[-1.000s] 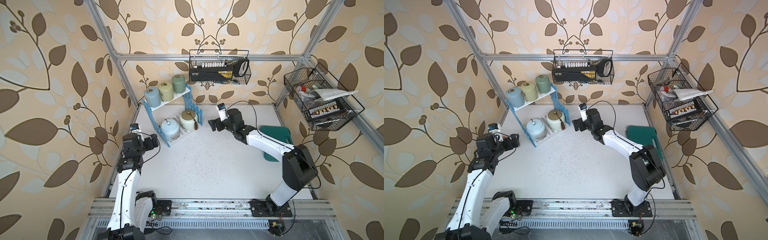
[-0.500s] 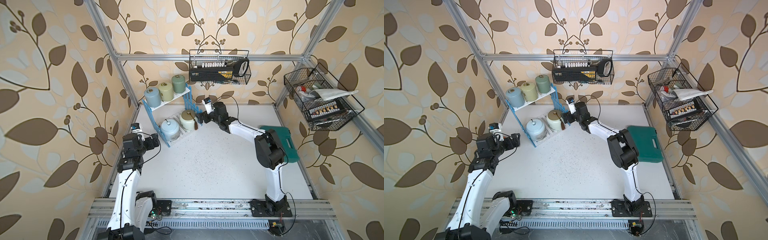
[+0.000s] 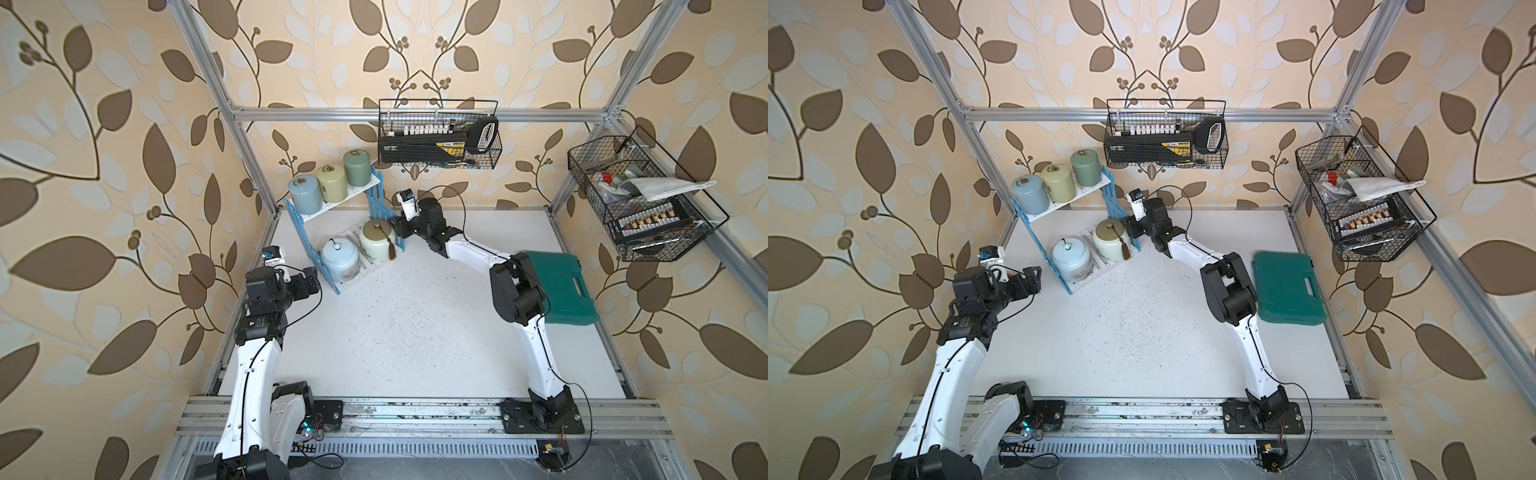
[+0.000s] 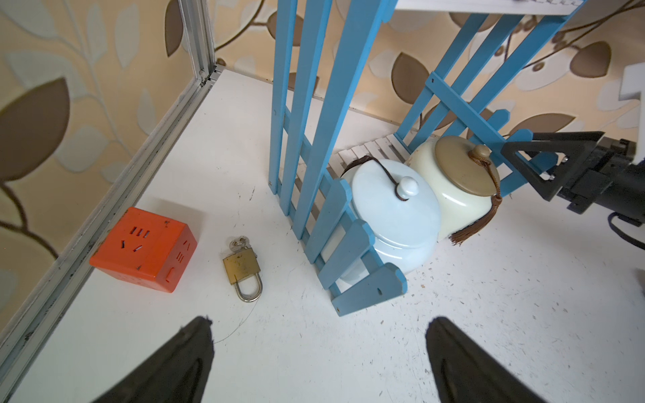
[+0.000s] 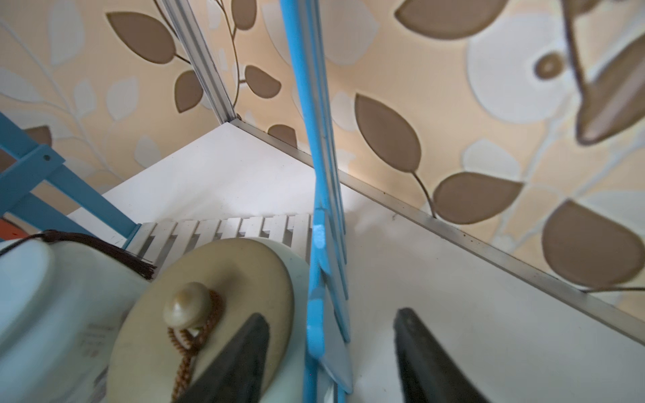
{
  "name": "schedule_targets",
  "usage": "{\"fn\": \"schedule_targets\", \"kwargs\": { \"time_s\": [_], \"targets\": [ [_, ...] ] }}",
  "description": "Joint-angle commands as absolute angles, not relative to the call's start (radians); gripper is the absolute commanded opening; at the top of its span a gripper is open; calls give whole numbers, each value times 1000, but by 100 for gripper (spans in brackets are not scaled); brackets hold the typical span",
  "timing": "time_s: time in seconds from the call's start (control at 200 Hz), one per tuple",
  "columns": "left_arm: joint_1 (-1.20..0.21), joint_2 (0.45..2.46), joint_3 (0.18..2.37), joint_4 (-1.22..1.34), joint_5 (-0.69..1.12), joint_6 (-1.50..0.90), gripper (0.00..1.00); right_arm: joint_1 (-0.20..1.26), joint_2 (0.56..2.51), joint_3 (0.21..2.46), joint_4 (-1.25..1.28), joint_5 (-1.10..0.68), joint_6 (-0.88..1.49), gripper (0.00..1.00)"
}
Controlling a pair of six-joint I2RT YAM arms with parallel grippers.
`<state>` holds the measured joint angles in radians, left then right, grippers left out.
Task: Remove the tea canisters from the shelf
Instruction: Move the shelf to the center of the board.
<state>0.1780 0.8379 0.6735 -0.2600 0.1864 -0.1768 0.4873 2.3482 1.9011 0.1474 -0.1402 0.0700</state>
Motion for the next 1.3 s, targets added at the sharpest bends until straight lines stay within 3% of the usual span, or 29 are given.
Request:
{"fn": "schedule_targets", "kwargs": {
  "time_s": [0.0,0.115,0.31,1.3],
  "targets": [
    [192,838,678,-237,197,-166,99,472,2366,1916,140,-159,97,36],
    [194,839,669,-215,204,-167,99,472,2339,1876,156,-170,94,13],
    [198,838,674,-217,181,-160,99,480,2278,1789,190,-183,73,0],
    [163,802,679,-232,212,-135,99,537,1958,1336,260,129,145,0]
  ]
}}
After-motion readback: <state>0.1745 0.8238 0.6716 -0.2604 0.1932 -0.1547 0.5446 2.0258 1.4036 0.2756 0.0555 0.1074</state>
